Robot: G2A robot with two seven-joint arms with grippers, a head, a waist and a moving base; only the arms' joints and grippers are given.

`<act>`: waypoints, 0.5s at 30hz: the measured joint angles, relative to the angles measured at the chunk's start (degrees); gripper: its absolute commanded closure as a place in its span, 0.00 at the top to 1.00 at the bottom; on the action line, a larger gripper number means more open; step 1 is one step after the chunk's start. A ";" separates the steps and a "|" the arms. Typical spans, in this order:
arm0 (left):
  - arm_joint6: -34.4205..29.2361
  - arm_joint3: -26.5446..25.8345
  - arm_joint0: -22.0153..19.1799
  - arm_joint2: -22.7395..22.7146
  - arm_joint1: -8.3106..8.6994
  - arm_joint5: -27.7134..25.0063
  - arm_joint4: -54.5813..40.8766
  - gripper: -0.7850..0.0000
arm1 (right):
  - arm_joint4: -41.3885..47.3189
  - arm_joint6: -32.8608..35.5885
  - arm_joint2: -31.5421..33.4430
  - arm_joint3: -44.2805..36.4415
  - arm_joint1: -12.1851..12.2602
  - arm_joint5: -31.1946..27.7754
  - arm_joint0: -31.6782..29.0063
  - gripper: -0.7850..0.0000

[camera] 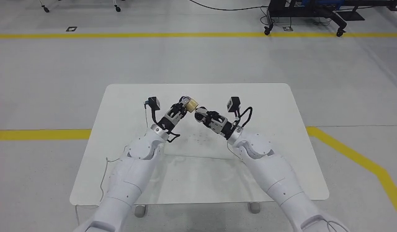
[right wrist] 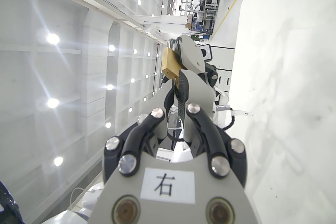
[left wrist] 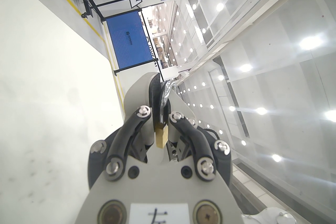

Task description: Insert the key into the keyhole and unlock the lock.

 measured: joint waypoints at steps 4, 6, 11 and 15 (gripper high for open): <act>0.95 -0.44 0.30 -0.17 0.10 -1.01 0.90 0.00 | 1.45 1.12 -0.01 0.21 -0.11 -0.05 0.05 0.00; 1.11 -0.64 0.43 -0.17 0.15 -1.61 1.35 0.00 | 3.42 2.19 0.06 0.29 -0.22 0.24 -0.11 0.00; 0.30 -0.60 0.65 0.15 0.23 -3.84 2.19 0.00 | 16.71 9.79 1.27 1.38 -0.81 2.36 -0.69 0.00; -0.39 -0.65 0.76 0.16 0.27 -5.67 1.62 0.00 | 26.01 16.11 2.28 3.41 -1.12 5.80 -0.40 0.00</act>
